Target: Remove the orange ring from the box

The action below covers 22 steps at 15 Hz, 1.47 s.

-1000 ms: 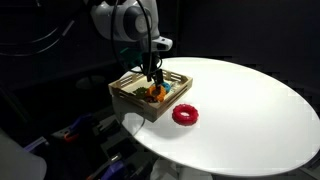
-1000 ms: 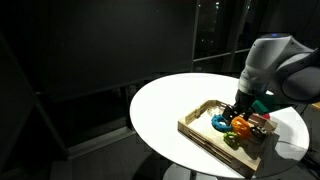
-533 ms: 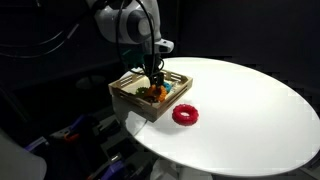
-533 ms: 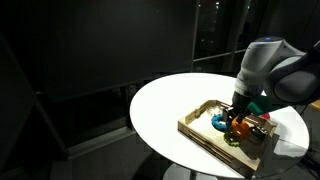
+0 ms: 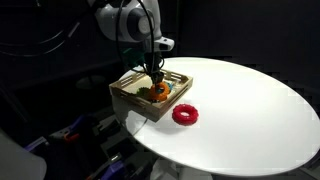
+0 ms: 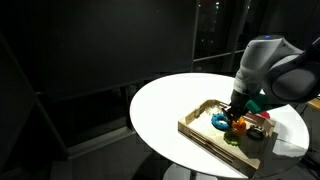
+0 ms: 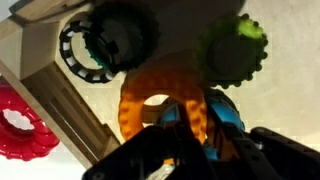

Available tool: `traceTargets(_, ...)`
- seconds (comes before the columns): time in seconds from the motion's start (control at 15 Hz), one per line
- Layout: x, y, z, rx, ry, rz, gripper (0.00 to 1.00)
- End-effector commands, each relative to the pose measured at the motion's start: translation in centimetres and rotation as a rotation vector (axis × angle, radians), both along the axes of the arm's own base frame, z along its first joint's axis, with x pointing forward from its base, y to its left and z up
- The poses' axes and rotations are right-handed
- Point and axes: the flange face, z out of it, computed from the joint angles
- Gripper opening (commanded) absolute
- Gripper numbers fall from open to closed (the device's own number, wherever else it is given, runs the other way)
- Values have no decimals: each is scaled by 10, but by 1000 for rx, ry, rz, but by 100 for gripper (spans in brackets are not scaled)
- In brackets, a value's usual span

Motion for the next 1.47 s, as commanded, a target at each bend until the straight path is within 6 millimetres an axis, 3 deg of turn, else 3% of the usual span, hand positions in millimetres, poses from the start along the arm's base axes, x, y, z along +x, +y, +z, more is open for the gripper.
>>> traceTargets(0.0,4,-2,13,17,-5,-20,7)
traceTargets(0.27,8,-7,28,31,-20,-42,7)
traceTargets(0.33,21,-21,40,35,-29,-48,7)
traceTargets(0.93,50,-82,102,15,-73,-155,7)
traceTargets(1.2,51,-105,109,-10,-38,-200,7)
traceTargets(1.4,49,-116,100,-42,12,-219,7)
